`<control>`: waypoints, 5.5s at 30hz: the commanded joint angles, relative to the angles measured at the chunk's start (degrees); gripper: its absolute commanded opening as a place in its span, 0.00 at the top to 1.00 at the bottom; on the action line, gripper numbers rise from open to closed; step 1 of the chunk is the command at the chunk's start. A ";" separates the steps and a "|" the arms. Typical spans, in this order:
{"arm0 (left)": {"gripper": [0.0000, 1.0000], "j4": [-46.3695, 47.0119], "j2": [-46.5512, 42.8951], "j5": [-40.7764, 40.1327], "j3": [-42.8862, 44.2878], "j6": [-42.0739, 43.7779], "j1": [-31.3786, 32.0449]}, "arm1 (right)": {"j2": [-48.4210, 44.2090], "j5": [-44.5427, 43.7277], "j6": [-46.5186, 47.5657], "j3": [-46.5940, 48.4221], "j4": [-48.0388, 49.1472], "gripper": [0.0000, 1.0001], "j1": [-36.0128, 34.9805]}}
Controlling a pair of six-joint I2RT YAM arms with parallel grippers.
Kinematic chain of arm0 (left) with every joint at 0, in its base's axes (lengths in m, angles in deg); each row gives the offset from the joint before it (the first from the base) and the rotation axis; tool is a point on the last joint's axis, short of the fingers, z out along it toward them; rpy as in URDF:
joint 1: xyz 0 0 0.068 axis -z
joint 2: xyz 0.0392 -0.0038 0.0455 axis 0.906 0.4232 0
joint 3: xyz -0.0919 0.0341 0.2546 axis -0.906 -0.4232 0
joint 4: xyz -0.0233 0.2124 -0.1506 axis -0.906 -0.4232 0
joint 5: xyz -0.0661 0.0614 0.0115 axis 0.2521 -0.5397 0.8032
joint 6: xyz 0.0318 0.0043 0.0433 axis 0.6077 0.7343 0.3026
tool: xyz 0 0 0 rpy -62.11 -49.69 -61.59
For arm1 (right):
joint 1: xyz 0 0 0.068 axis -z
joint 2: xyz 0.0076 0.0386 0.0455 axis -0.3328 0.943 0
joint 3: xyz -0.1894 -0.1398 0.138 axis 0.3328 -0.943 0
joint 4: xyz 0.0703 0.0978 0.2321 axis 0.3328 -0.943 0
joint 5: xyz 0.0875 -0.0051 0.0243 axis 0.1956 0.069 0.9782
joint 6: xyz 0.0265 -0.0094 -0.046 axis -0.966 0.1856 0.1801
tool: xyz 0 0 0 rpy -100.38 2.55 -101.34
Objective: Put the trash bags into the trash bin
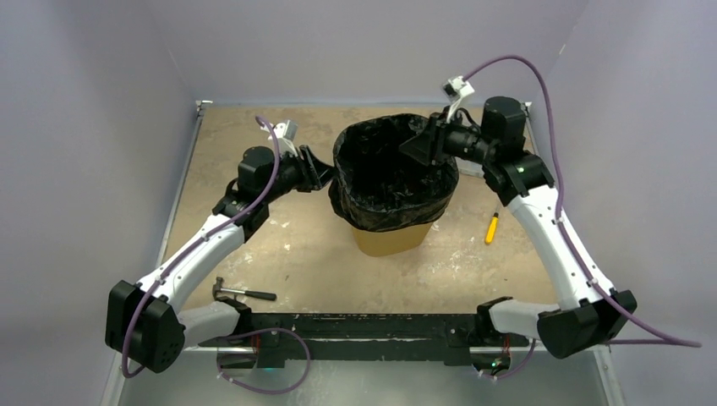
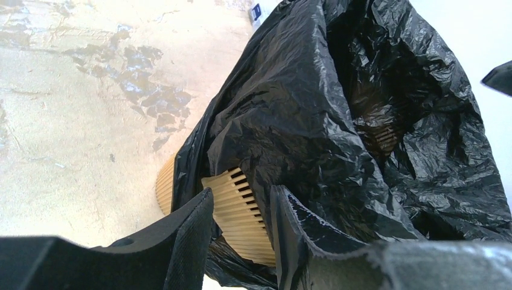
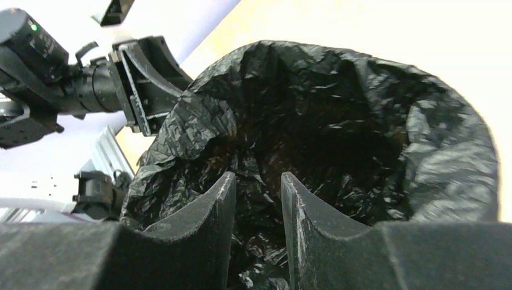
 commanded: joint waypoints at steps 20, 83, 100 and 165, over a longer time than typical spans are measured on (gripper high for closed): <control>0.60 2.00 -0.72 2.00 0.68 1.40 0.12 | 19.04 -28.13 14.66 3.42 -1.39 0.66 -21.25; 0.50 -9.88 -4.99 -7.32 15.05 12.21 0.12 | 5.89 -24.73 13.39 0.34 7.52 0.45 -21.54; 0.54 -17.87 24.74 -10.71 44.97 24.98 23.61 | -10.52 -40.16 -8.49 -12.47 8.15 0.16 3.80; 0.59 -48.78 49.25 -4.59 60.70 31.52 24.42 | -17.80 -28.84 -20.00 -28.37 10.20 0.18 16.35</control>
